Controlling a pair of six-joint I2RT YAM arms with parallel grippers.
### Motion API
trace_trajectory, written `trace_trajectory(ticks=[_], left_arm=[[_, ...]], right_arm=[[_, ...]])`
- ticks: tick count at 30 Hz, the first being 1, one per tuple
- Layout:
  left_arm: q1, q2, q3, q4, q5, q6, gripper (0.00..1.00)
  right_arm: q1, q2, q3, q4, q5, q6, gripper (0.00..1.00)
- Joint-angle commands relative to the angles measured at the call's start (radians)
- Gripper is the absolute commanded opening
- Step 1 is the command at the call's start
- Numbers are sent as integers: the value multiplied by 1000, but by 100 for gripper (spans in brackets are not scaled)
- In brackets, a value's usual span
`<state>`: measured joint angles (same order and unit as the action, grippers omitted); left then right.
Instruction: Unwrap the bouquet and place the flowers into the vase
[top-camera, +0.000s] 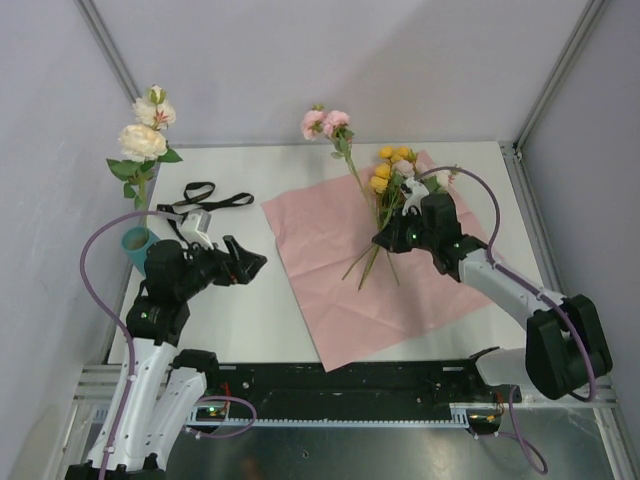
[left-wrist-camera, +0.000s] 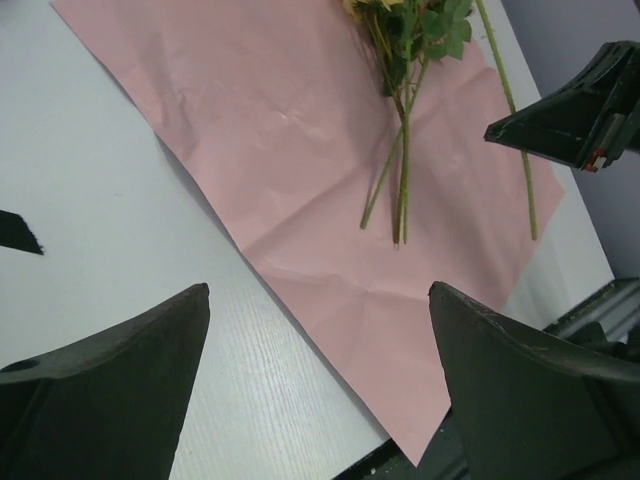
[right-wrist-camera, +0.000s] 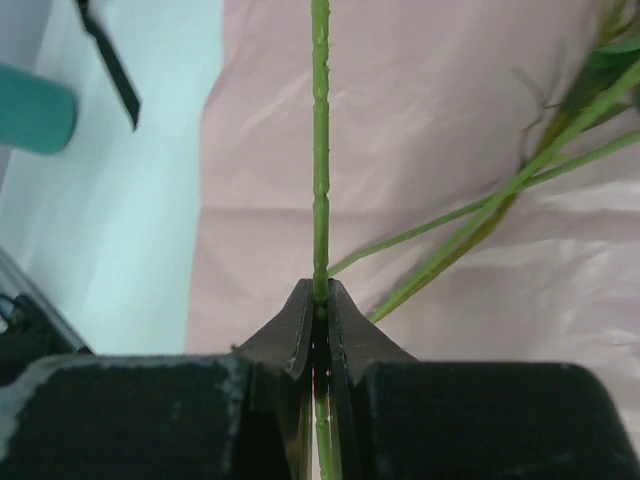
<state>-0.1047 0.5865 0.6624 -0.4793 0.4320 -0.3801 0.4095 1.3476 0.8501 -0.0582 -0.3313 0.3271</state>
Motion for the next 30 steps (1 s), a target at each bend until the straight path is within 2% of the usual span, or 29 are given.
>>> trace_trajectory(ticks=[1, 4, 9, 17, 25, 30], left_arm=[[-5, 39, 56, 67, 111, -54, 94], [-9, 64, 76, 121, 158, -105, 92], [-49, 77, 93, 242, 131, -194, 83], [-176, 120, 58, 577, 40, -349, 81], [-329, 290, 144, 617, -13, -298, 77], [-369, 338, 160, 647, -16, -300, 63]], right_arm=[[38, -90, -114, 252, -116, 109, 0], [83, -149, -185, 353, -116, 145, 0], [159, -228, -310, 547, -116, 246, 0], [343, -309, -450, 813, -47, 327, 0], [475, -325, -478, 902, -20, 295, 0], [517, -314, -486, 925, -12, 277, 0]])
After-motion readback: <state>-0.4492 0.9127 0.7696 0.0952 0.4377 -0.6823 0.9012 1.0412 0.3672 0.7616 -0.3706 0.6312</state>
